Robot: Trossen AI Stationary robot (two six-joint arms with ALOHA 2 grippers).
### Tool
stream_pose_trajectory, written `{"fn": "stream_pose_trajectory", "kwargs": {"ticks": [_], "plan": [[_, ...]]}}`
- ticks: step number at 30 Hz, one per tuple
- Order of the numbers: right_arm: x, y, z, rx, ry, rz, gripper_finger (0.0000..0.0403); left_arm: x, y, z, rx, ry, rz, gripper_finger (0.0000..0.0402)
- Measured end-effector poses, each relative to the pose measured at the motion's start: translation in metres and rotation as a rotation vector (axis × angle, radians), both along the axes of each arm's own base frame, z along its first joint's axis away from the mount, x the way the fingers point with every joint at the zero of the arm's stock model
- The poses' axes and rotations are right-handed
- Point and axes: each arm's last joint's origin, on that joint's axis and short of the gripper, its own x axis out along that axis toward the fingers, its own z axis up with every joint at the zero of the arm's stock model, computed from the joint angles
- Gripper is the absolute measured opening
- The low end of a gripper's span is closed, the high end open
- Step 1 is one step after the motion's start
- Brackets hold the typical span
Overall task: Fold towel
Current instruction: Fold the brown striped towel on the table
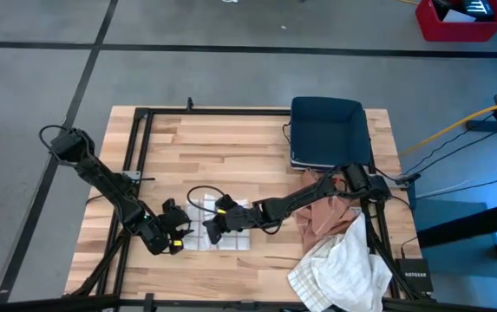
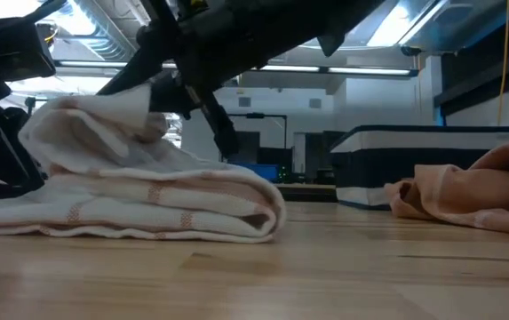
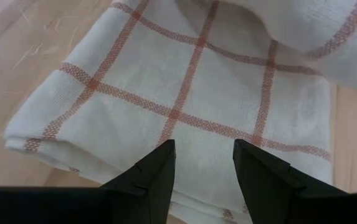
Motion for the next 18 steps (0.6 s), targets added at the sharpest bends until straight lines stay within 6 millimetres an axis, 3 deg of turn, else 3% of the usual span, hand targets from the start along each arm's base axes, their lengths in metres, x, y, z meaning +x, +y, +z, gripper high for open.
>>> {"fn": "stream_pose_trajectory", "kwargs": {"ticks": [4, 13, 18], "plan": [[0.0013, 0.0016, 0.0044, 0.017, -0.04, 0.008, 0.0021, 0.0, -0.0001, 0.0001, -0.001, 0.0, 0.0, 0.0155], [-0.0023, 0.001, -0.0041, 0.003, 0.049, 0.017, 0.0023, 0.0, 0.0, 0.0001, -0.006, -0.001, 0.006, 0.0155], [-0.002, 0.002, -0.0033, 0.012, 0.044, 0.047, 0.0068, -0.0005, 0.0005, 0.0044, -0.023, -0.015, 0.005, 0.0155]]}}
